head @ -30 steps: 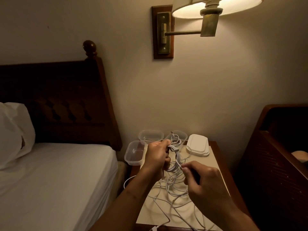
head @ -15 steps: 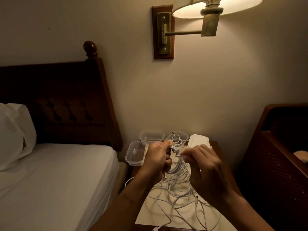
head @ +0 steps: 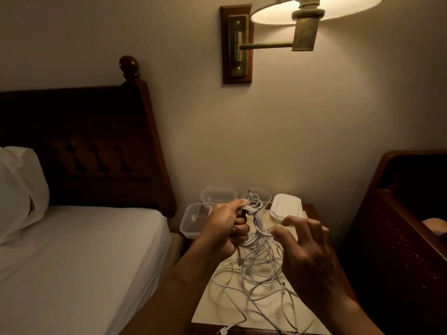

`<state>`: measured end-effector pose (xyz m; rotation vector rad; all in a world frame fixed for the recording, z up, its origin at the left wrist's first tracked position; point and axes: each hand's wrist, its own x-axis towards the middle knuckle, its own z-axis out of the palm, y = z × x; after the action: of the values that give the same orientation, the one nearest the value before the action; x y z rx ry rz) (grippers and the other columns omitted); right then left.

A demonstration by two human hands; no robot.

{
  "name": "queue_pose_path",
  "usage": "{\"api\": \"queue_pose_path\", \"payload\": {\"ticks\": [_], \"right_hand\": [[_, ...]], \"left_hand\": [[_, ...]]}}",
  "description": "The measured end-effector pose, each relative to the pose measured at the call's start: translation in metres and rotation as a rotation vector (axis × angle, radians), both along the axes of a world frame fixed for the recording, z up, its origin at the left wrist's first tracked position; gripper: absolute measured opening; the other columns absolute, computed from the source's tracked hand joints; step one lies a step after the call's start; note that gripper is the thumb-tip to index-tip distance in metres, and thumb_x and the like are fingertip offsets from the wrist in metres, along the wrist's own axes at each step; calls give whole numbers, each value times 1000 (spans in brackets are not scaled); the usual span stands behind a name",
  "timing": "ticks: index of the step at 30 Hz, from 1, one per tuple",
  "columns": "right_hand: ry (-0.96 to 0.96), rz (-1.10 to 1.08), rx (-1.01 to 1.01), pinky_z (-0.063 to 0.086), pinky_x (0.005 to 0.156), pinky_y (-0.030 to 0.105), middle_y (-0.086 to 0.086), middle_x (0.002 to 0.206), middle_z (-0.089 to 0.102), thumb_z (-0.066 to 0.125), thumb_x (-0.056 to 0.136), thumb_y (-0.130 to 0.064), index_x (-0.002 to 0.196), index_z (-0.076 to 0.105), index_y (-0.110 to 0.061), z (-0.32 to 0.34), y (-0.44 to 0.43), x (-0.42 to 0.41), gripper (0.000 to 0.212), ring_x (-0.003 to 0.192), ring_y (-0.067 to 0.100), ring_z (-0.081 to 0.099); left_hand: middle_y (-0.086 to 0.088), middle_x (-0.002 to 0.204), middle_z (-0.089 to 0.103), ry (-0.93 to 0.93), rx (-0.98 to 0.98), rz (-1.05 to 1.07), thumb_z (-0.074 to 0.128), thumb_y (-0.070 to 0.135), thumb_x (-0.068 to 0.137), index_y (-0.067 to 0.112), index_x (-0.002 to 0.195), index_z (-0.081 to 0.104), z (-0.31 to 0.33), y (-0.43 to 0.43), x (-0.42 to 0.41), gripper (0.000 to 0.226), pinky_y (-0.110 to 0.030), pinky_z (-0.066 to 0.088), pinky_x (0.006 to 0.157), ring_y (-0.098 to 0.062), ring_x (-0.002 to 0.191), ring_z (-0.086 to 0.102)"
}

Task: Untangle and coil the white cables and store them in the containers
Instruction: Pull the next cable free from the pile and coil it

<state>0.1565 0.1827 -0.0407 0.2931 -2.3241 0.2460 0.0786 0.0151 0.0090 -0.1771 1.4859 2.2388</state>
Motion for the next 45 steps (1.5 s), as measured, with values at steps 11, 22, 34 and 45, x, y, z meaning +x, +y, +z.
{"api": "queue_pose_path", "payload": {"ticks": [11,22,34,45], "right_hand": [[-345,373,-1492,60,71,26,2,91,77,65,89,1,101,75,-16,5,-49,-2,23,86,21,72],[-526,531,-1955,60,84,37,21,108,74,59,93,-2,113,70,0,17,-44,3,23,103,34,72],[-510,377,-1468,59,76,26,0,89,77,56,99,-5,98,73,-17,23,-55,4,21,89,19,73],[-644,-69,-297,43,54,19,-7,83,58,44,105,-40,105,61,-24,31,-44,4,24,66,8,56]], "left_hand": [[3,48,24,142,-67,-25,51,23,106,19,59,39,26,6,10,48,-16,19,35,-7,33,23],[0,52,35,226,-99,43,63,24,99,11,62,49,14,3,12,42,-16,20,33,-7,33,27],[-2,52,40,277,-88,197,57,20,103,11,66,48,-5,23,22,40,-16,26,33,-8,32,34],[-1,52,31,355,-326,232,53,26,105,17,62,43,-23,29,19,45,-25,28,45,-15,45,29]]}}
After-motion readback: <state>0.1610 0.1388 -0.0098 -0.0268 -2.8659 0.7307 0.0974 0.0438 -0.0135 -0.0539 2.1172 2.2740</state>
